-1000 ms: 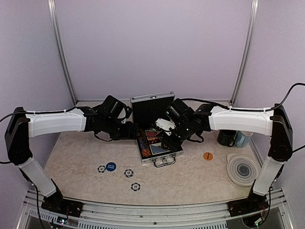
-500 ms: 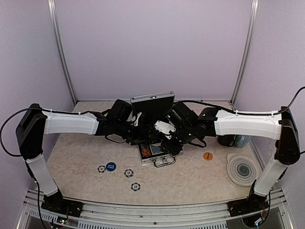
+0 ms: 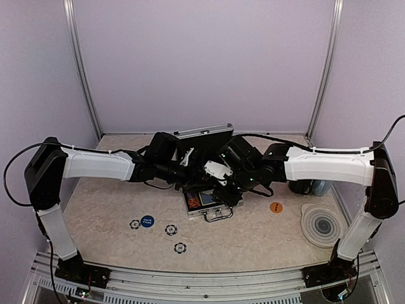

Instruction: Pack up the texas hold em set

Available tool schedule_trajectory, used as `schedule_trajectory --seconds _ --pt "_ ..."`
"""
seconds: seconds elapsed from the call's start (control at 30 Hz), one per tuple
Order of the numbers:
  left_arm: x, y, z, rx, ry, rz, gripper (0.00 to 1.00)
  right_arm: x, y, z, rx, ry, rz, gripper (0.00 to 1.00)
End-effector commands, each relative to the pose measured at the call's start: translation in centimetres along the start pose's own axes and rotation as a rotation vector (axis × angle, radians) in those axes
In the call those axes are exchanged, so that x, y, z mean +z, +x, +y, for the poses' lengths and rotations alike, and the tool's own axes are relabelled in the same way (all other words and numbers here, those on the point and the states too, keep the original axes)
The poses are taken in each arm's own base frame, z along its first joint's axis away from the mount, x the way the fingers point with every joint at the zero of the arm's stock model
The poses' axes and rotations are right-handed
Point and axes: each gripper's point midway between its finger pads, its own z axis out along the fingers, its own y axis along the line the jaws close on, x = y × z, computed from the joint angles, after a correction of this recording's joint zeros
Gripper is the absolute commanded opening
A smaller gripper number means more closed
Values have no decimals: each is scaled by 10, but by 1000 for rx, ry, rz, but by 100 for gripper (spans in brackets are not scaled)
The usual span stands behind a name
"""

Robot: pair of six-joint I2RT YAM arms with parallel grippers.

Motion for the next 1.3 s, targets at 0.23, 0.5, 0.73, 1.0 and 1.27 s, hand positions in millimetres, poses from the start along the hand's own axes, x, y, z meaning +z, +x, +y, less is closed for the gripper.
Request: schedule_trajectory --seconds 0.23,0.5,0.73,1.0,1.27 --pt "13 22 -21 27 117 77 62 -9 -16 -1 -20 19 -47 43" --pt "17 30 -22 19 128 99 58 -7 -14 -2 -26 29 -42 43" --pt "16 28 -27 4 160 83 53 -10 -14 -5 -25 47 -47 44" --pt "17 29 -28 -1 174 87 26 -10 -17 -4 -26 39 -57 44" --pt "18 30 -27 -4 181 93 0 -9 -20 -5 -30 43 -63 44"
